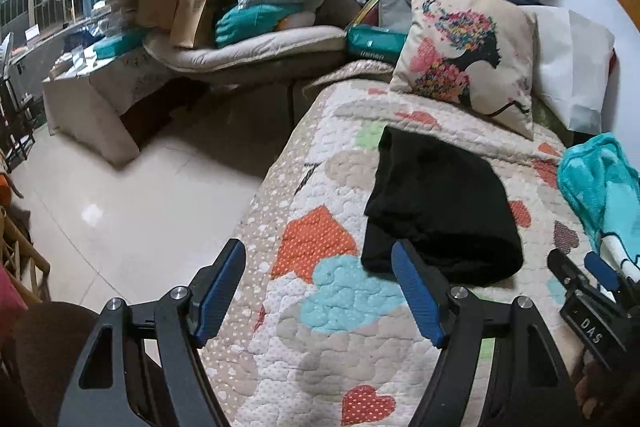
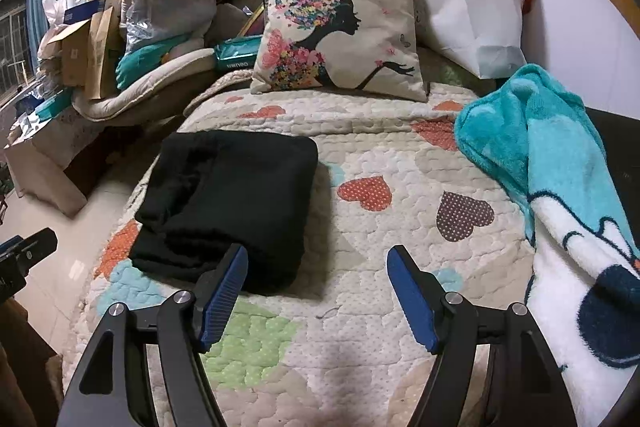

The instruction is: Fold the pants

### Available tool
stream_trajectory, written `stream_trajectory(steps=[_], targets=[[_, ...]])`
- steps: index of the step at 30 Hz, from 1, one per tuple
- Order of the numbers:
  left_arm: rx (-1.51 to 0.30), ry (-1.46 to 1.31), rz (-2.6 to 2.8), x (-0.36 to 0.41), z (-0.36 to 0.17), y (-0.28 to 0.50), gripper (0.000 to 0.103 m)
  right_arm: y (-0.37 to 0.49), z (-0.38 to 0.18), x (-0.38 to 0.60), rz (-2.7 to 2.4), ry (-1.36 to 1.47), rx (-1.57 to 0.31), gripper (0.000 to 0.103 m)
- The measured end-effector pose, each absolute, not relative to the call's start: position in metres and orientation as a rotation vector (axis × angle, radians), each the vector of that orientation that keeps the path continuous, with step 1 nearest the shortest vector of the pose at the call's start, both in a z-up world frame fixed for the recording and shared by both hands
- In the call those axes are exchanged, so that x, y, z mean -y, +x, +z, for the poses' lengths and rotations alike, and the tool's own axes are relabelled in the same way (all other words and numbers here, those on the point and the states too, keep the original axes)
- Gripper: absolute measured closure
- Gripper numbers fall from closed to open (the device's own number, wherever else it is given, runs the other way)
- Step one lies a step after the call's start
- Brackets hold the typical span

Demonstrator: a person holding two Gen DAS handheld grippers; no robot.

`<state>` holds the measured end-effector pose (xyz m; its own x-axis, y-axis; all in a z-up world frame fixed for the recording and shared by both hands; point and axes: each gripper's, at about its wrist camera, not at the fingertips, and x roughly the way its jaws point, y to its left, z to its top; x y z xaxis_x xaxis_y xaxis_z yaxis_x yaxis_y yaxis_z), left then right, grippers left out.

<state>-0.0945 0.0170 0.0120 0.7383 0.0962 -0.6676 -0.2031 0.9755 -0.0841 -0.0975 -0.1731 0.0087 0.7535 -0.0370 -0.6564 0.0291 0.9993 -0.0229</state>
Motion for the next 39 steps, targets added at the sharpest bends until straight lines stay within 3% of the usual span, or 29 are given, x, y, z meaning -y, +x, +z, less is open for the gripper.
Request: stream_trajectory(steps=[19, 39], targets=[[-0.513, -0.102, 0.096, 0.008, 0.079, -0.148, 0.017, -0.14, 0.043, 0.178, -0.045, 0.047, -0.618, 0.019], [-0.502, -0.095, 0.057, 0.014, 0.084, -0.162, 0.017, -0.154, 0.053, 0.181, -0.058, 0.046, -0.586, 0.016]])
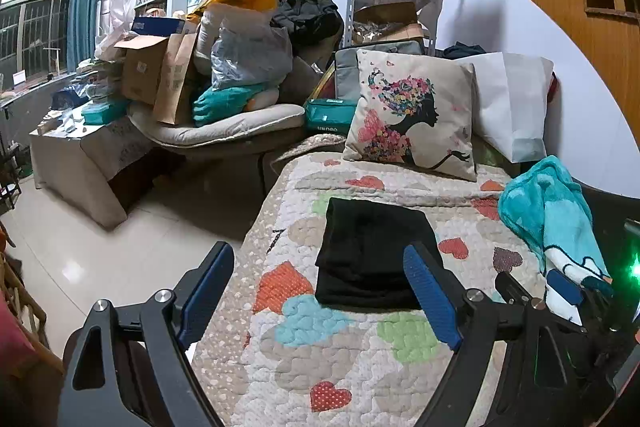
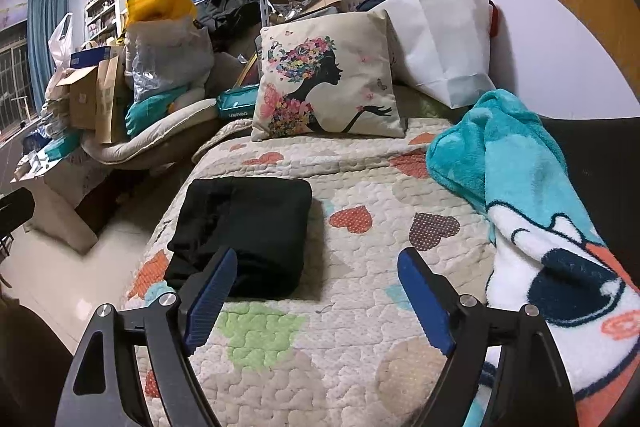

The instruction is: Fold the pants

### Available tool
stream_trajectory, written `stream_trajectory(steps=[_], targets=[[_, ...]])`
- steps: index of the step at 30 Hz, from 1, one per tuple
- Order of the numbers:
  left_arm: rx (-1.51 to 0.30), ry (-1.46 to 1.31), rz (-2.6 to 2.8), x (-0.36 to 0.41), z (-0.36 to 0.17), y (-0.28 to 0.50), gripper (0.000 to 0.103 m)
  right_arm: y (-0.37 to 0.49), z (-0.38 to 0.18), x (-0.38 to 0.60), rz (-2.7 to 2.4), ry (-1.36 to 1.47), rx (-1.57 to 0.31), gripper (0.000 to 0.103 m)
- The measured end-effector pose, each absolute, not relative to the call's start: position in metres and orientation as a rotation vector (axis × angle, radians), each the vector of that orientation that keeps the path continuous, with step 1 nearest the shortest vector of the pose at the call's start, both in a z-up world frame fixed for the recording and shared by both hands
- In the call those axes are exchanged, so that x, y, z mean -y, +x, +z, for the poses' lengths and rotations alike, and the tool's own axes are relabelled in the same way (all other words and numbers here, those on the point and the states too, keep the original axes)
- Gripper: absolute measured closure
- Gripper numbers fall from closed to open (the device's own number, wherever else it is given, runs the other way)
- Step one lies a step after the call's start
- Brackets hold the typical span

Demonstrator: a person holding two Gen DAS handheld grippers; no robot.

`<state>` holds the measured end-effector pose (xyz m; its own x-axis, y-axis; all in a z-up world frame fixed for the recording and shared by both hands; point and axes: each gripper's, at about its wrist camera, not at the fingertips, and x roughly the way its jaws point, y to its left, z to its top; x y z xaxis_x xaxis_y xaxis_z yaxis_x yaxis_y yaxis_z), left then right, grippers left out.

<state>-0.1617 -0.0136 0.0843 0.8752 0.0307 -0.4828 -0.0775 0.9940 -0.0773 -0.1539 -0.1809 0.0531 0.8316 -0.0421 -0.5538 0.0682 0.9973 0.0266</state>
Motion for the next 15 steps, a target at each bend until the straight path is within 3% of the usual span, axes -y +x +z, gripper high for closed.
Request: stream_trajectory(steps=[15], targets=[[-0.531, -0.104, 0.041, 0.0108, 0.0754, -0.1558, 0.017, -0.149, 0.0468, 0.1815, -0.055, 0.033, -0.605, 0.015]])
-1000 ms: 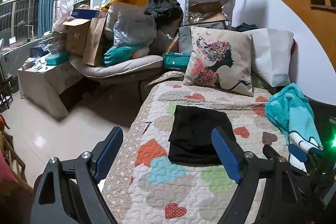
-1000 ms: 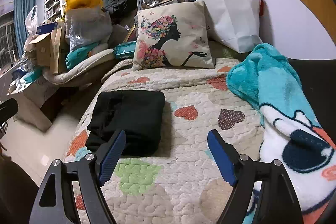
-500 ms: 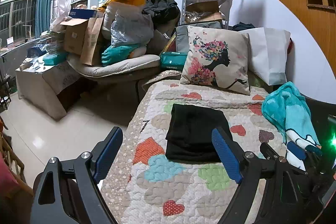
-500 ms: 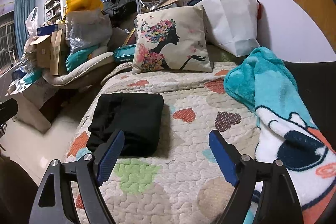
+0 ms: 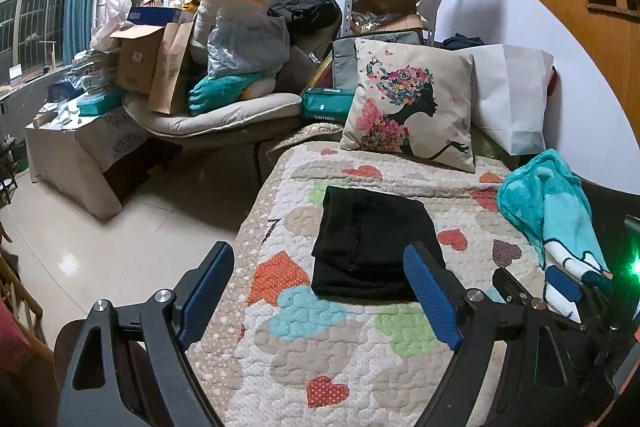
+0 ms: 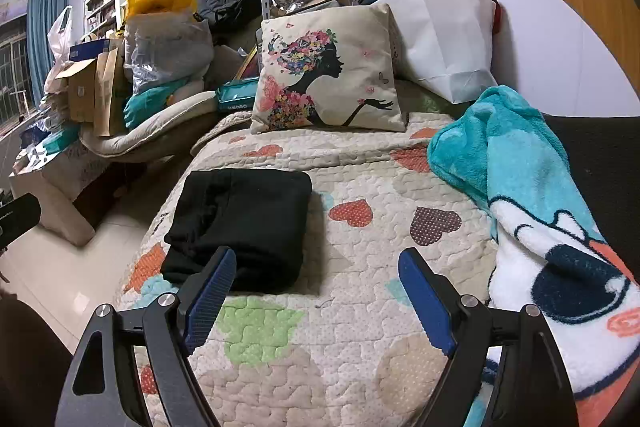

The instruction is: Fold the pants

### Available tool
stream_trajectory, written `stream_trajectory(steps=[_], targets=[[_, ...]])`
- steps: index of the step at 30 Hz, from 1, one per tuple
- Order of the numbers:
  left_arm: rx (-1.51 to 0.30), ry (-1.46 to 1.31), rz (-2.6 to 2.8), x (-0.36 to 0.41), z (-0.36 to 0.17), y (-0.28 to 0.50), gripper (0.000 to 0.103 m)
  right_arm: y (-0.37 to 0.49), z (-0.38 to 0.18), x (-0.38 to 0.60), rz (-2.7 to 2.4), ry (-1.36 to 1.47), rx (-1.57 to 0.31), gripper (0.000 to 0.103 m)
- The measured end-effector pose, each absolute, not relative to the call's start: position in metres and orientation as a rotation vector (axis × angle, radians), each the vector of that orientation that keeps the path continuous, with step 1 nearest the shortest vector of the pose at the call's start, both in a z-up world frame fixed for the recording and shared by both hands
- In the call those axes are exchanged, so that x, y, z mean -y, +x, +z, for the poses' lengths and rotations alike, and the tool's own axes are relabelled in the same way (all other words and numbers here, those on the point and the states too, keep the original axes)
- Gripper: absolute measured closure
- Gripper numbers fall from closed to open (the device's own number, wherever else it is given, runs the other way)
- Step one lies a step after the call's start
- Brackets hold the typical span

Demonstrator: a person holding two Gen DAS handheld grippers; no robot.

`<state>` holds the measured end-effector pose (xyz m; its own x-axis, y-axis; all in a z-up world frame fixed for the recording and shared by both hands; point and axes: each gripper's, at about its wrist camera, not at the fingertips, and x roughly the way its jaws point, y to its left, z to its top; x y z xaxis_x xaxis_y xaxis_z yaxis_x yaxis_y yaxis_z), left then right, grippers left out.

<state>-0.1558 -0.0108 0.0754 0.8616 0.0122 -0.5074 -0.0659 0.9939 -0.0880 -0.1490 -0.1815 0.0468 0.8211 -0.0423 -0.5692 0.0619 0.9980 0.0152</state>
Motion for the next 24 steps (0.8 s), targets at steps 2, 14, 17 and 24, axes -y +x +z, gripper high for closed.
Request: stream_trajectory(steps=[2, 14, 17, 24], targets=[[-0.527, -0.103, 0.033, 0.011, 0.076, -0.156, 0.016, -0.149, 0.047, 0.181, -0.056, 0.033, -0.605, 0.015], [-0.5, -0.092, 0.029, 0.012, 0.079, -0.161, 0.011, -0.15, 0.047, 0.181, -0.057, 0.033, -0.604, 0.015], [-0.445, -0.078, 0.062, 0.013, 0.086, -0.168, 0.001, -0.15, 0.047, 0.18, -0.058, 0.032, -0.601, 0.015], [-0.449, -0.053, 0.059, 0.02, 0.088, -0.166, 0.0, -0.147, 0.05, 0.18, -0.05, 0.013, -0.59, 0.015]])
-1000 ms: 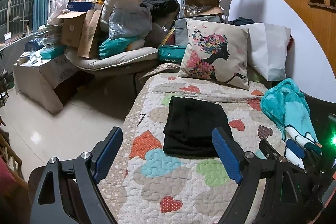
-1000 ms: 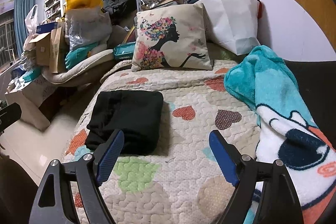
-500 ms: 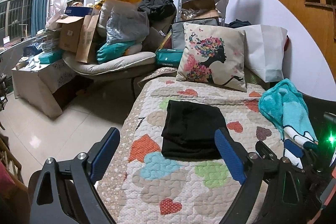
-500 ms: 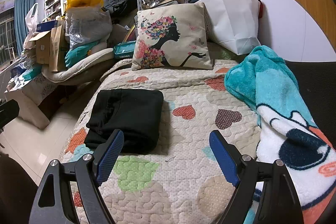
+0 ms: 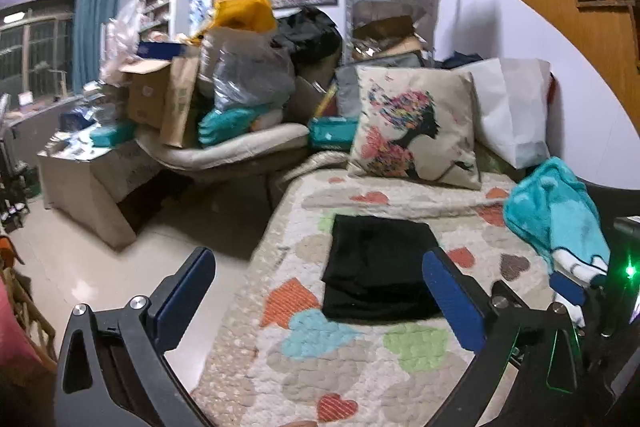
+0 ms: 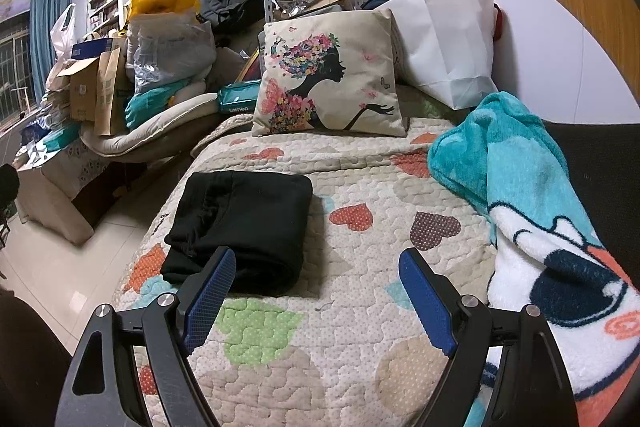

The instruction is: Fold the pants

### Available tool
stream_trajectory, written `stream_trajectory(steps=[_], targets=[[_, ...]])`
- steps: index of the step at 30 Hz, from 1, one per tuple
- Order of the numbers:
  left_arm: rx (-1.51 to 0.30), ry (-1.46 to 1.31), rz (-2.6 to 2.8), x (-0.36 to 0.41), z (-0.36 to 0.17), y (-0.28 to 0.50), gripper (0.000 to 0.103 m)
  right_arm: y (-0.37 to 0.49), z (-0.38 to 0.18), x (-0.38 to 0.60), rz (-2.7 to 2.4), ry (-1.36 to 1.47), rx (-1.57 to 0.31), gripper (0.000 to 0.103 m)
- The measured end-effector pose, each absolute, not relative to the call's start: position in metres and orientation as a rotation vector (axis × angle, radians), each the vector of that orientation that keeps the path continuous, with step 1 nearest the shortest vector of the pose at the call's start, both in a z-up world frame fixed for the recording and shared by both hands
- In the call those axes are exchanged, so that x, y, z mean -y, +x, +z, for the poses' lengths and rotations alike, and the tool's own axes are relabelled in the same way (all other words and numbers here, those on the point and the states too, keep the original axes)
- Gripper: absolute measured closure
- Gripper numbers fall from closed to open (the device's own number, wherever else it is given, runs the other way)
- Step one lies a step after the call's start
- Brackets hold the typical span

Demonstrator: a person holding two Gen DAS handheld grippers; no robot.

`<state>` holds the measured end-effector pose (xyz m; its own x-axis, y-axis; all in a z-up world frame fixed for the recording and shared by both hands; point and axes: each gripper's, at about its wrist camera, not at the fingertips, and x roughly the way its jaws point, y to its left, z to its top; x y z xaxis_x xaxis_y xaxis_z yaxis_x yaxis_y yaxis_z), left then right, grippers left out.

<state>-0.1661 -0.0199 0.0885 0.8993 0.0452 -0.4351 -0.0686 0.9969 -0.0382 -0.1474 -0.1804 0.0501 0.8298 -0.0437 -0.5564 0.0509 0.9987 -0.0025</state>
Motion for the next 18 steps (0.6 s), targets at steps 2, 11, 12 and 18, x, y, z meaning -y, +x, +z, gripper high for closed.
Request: stream_trajectory(steps=[2, 11, 12, 18], targets=[[-0.482, -0.087, 0.032, 0.016, 0.087, -0.16, 0.0, -0.147, 0.05, 0.18, -0.049, 0.004, -0.587, 0.015], [-0.589, -0.163, 0.025, -0.005, 0.069, -0.136, 0.0, -0.14, 0.046, 0.174, -0.019, -0.017, -0.609, 0.015], [-0.603, -0.163, 0.028, -0.006, 0.066, -0.133, 0.0, -0.138, 0.046, 0.172, -0.012, -0.019, -0.612, 0.015], [-0.662, -0.149, 0.029, -0.005, 0.051, -0.107, 0.0, -0.12, 0.053, 0.164, 0.026, -0.027, -0.632, 0.014]])
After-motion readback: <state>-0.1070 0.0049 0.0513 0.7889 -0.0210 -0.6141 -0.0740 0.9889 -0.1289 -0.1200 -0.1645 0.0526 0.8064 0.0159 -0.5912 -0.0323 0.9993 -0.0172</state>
